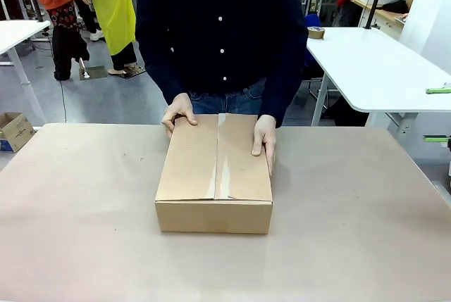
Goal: Pack the gift set into the box.
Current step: Press and hold the closed box until the human finishes sealing it.
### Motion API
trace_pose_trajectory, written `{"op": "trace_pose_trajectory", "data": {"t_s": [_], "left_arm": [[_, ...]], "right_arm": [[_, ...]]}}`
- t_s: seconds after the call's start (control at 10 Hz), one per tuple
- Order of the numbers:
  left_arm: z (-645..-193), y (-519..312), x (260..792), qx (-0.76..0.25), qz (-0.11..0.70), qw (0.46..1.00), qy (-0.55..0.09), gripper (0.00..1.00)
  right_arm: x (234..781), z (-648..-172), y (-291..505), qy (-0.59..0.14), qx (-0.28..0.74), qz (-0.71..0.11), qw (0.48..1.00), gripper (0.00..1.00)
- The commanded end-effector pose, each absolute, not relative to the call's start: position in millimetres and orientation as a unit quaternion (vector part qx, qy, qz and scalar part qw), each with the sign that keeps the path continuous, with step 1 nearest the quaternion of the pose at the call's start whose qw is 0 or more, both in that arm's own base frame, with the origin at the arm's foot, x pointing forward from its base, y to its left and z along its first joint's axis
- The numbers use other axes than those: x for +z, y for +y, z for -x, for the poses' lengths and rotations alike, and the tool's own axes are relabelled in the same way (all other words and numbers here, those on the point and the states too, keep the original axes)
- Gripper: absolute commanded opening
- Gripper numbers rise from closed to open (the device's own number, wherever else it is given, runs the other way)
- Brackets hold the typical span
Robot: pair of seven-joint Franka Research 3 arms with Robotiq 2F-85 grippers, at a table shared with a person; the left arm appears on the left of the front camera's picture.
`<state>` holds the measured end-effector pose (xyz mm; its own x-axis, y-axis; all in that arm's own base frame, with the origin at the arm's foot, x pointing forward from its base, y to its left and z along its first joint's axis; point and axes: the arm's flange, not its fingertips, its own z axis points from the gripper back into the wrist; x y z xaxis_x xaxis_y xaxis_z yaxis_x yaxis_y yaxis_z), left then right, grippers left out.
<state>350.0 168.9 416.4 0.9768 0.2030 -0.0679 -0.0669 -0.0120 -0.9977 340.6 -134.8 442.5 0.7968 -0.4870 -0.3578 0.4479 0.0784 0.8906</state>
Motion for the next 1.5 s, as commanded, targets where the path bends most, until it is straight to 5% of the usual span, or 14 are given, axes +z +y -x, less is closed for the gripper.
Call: {"op": "trace_pose_trajectory", "data": {"t_s": [0.0,0.2,0.5,0.7,0.8,0.9,1.0,1.1,1.3,1.4], "left_arm": [[-346,168,414,0.089,0.703,0.704,-0.054,1.0],[-350,169,416,0.096,0.705,0.701,-0.048,1.0],[-396,44,438,-0.291,0.606,0.734,-0.095,1.0],[-399,-39,419,-0.452,0.539,0.687,-0.181,1.0],[-402,-45,405,-0.462,0.489,0.697,-0.248,1.0],[-404,3,418,-0.336,0.555,0.736,-0.194,1.0],[-405,-62,431,-0.336,0.558,0.752,-0.095,1.0],[-405,-62,431,-0.336,0.558,0.752,-0.095,1.0],[-425,-66,415,-0.386,0.522,0.72,-0.245,1.0],[-436,-76,405,-0.415,0.5,0.677,-0.345,1.0]], "right_arm": [[443,-339,-136,-0.021,-0.308,-0.598,0.74,1.0],[442,-341,-135,-0.016,-0.318,-0.6,0.734,1.0],[461,-408,6,-0.15,-0.007,-0.502,0.852,1.0],[431,-413,114,-0.242,0.21,-0.477,0.819,1.0],[426,-404,126,-0.258,0.239,-0.48,0.803,1.0],[459,-395,92,-0.087,0.004,-0.487,0.869,1.0],[459,-395,92,-0.087,0.004,-0.487,0.869,1.0],[444,-393,143,-0.115,0.088,-0.462,0.875,1.0],[431,-444,185,-0.196,0.358,-0.5,0.764,1.0],[417,-461,191,-0.325,0.456,-0.487,0.67,1.0]]}}
